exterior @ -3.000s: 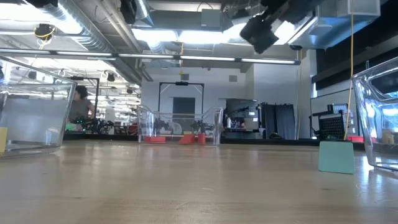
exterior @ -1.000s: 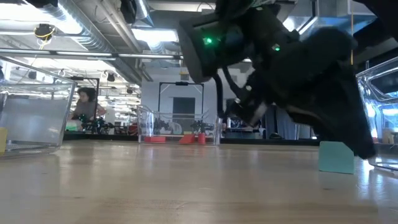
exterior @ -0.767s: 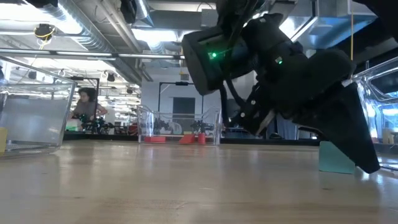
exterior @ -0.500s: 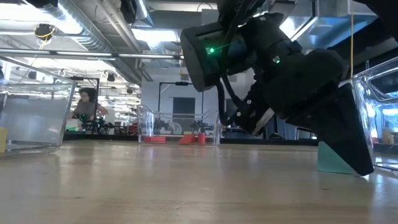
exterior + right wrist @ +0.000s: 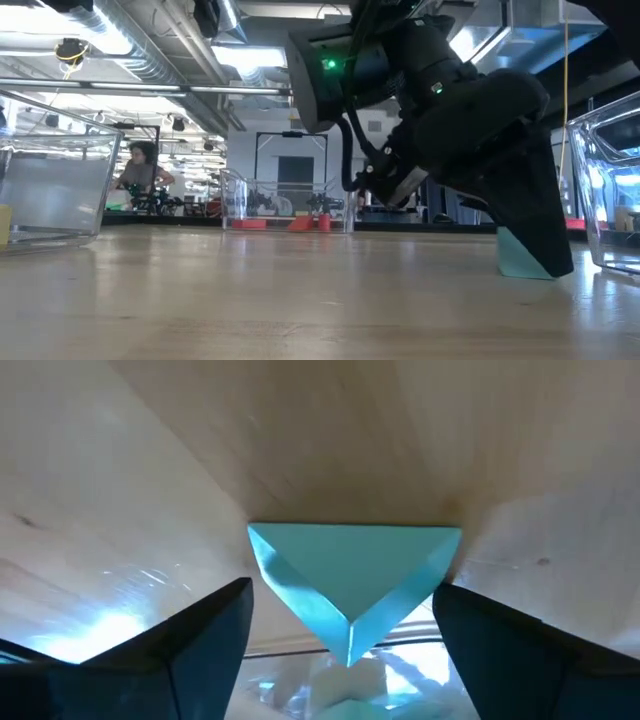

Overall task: Sort & place blocks by color
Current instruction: Put the blue block in the right transparent bin

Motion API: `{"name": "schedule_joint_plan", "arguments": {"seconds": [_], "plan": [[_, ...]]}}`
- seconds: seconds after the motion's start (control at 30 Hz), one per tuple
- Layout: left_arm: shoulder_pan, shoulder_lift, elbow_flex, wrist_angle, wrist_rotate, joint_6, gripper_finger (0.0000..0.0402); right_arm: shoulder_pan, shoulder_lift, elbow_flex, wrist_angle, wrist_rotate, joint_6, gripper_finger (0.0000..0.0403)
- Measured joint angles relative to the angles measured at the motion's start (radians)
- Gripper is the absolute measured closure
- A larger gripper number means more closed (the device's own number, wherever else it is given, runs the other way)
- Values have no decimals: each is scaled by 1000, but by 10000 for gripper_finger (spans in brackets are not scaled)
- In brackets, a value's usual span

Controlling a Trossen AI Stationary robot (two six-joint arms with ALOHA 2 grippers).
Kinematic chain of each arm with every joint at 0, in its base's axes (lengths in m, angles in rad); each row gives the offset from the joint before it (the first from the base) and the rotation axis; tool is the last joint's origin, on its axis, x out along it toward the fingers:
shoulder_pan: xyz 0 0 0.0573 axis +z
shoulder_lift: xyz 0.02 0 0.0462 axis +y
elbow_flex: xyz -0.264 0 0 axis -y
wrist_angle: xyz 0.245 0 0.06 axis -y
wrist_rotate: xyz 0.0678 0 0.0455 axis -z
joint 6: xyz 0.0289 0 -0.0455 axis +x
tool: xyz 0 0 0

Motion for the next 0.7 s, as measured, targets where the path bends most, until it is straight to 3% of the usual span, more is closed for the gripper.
{"name": "schedule_joint_plan", "arguments": {"seconds": [0.4,0.7], "plan": [[0,0,0,3,-38,3,402,-24,3,34,18,62,-72,87],[0,-1,0,4,-64,23,402,-89,13,183,119,311,-207,87]]}}
